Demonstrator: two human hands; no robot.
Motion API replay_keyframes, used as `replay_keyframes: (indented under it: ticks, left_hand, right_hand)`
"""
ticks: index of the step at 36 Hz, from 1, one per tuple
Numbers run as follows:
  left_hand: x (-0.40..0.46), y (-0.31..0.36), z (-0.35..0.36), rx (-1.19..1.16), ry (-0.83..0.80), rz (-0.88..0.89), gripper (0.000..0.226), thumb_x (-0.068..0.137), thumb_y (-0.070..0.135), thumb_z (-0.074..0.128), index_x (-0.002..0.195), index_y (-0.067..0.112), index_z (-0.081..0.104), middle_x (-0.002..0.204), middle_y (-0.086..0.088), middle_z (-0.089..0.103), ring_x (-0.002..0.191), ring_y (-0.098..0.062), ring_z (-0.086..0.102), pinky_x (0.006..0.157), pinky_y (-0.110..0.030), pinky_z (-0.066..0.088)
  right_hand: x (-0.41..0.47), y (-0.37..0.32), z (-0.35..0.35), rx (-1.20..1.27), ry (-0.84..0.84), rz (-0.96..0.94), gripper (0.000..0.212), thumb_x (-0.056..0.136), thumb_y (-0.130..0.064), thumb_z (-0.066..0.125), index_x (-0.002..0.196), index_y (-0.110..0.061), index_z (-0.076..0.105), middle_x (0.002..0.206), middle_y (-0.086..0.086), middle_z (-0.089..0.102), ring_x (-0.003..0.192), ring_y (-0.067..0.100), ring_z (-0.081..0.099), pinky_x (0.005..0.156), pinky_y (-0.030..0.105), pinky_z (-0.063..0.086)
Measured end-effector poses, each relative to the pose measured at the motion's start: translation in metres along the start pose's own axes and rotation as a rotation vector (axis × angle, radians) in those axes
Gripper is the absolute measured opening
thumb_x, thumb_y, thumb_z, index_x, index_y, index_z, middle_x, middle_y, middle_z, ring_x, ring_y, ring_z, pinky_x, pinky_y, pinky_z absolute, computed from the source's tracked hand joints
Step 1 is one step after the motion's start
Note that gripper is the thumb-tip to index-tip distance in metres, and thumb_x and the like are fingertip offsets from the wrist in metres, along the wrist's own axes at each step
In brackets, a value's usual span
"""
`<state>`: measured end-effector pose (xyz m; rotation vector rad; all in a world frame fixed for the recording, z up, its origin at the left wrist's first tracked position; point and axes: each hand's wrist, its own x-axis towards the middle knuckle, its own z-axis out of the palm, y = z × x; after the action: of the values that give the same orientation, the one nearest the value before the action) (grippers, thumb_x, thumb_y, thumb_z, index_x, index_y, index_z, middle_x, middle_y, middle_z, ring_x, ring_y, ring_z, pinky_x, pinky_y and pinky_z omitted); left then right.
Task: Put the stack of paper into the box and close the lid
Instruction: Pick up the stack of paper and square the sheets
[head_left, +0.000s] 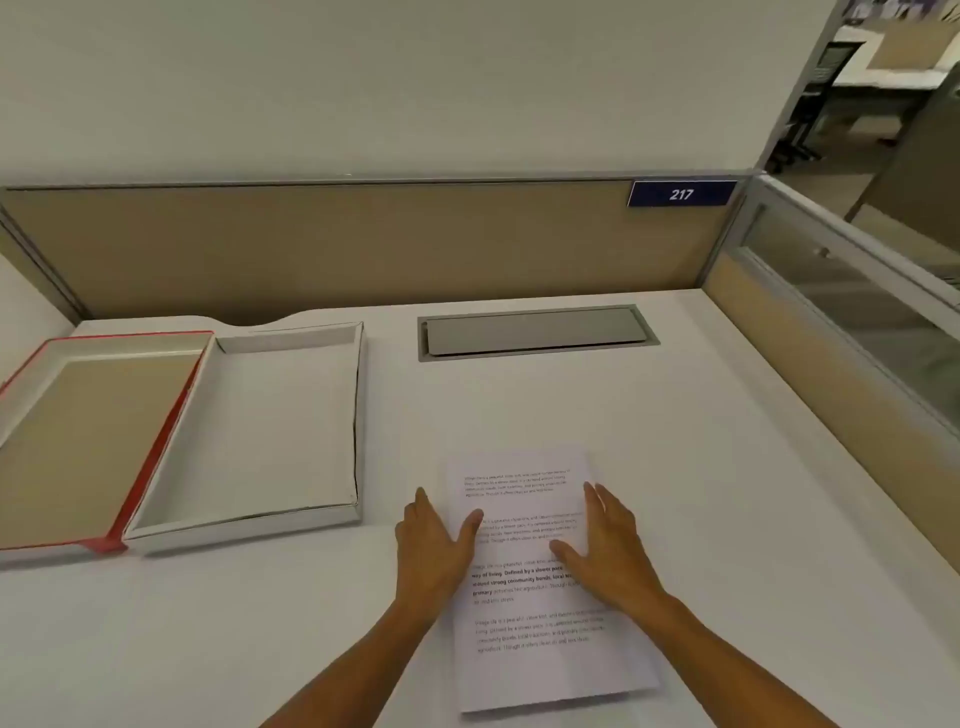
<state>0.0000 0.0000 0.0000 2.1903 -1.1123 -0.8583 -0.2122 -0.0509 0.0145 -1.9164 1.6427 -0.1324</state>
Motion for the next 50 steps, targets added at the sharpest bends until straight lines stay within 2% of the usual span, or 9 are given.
replay_keyframes:
  ticks: [4,9,20,28,32,37,40,44,50]
  left_hand:
    - [-0.005,0.01,0.0,-0.068,0.038,-0.117,0.092,0.087,0.05,0.063,0.15,-0.002,0.02,0.15,-0.02,0.034,0.138,-0.037,0.035,0.113,-0.044,0.03]
    - [-0.01,0.023,0.009,-0.135,-0.043,-0.156,0.076,0.086,0.044,0.067,0.138,0.001,0.032,0.138,-0.02,0.041,0.126,-0.037,0.045,0.109,-0.046,0.037]
    - [0.014,0.031,0.008,-0.214,-0.153,-0.375,0.083,0.078,0.052,0.072,0.137,0.004,0.038,0.14,-0.018,0.041,0.127,-0.036,0.044,0.102,-0.045,0.043]
    - [0.028,0.027,0.003,-0.507,-0.241,-0.454,0.057,0.082,0.028,0.068,0.129,0.002,0.051,0.124,-0.018,0.061,0.11,-0.038,0.061,0.097,-0.053,0.051]
    - [0.03,0.031,0.004,-0.547,-0.239,-0.496,0.068,0.084,0.028,0.07,0.14,0.002,0.04,0.139,-0.018,0.048,0.122,-0.035,0.053,0.098,-0.048,0.05]
    - [0.025,0.036,0.004,-0.596,-0.234,-0.488,0.076,0.085,0.022,0.072,0.141,0.0,0.026,0.126,-0.016,0.053,0.105,-0.029,0.06,0.072,-0.041,0.058]
    - [0.022,0.033,0.001,-0.666,-0.266,-0.458,0.055,0.086,0.009,0.071,0.132,-0.005,0.045,0.109,-0.016,0.066,0.08,-0.025,0.067,0.051,-0.032,0.055]
    - [0.02,0.022,0.003,-0.727,-0.24,-0.394,0.028,0.084,0.004,0.071,0.111,0.0,0.064,0.105,-0.018,0.073,0.08,-0.031,0.074,0.06,-0.039,0.061]
    - [0.009,0.013,0.013,-0.742,-0.21,-0.236,0.029,0.088,0.014,0.071,0.105,0.023,0.05,0.104,-0.003,0.07,0.077,-0.021,0.076,0.055,-0.035,0.06]
  right_hand:
    - [-0.004,0.002,0.003,0.14,0.011,0.224,0.1,0.088,-0.048,0.068,0.16,-0.011,0.009,0.161,0.012,0.024,0.147,0.034,0.022,0.119,0.045,0.03]
    - [-0.001,0.004,0.005,0.161,0.003,0.308,0.086,0.083,-0.043,0.075,0.149,-0.009,0.031,0.145,0.016,0.041,0.136,0.036,0.036,0.11,0.046,0.041]
    - [0.017,0.002,-0.007,0.084,-0.126,0.351,0.082,0.075,-0.044,0.083,0.136,-0.005,0.043,0.135,0.017,0.041,0.127,0.033,0.047,0.103,0.041,0.05]
    - [0.022,0.003,-0.007,0.042,-0.146,0.362,0.087,0.078,-0.046,0.082,0.14,-0.003,0.039,0.14,0.018,0.038,0.131,0.034,0.044,0.107,0.041,0.046]
    - [0.023,0.002,-0.008,0.038,-0.149,0.368,0.089,0.078,-0.046,0.082,0.141,-0.003,0.037,0.141,0.018,0.038,0.131,0.034,0.044,0.107,0.041,0.046]
    - [0.024,0.003,-0.007,0.029,-0.141,0.368,0.091,0.078,-0.046,0.082,0.142,-0.003,0.035,0.142,0.018,0.038,0.132,0.034,0.043,0.107,0.041,0.045]
    - [0.024,0.003,-0.007,0.029,-0.138,0.37,0.093,0.077,-0.046,0.082,0.143,-0.002,0.034,0.143,0.018,0.037,0.133,0.034,0.042,0.108,0.041,0.044]
    - [0.025,0.005,-0.005,0.04,-0.137,0.369,0.094,0.077,-0.047,0.082,0.144,-0.003,0.033,0.143,0.018,0.037,0.133,0.034,0.042,0.109,0.041,0.044]
    - [0.025,0.01,-0.003,0.09,-0.117,0.366,0.097,0.076,-0.046,0.083,0.146,-0.004,0.031,0.143,0.017,0.037,0.132,0.033,0.043,0.111,0.042,0.043]
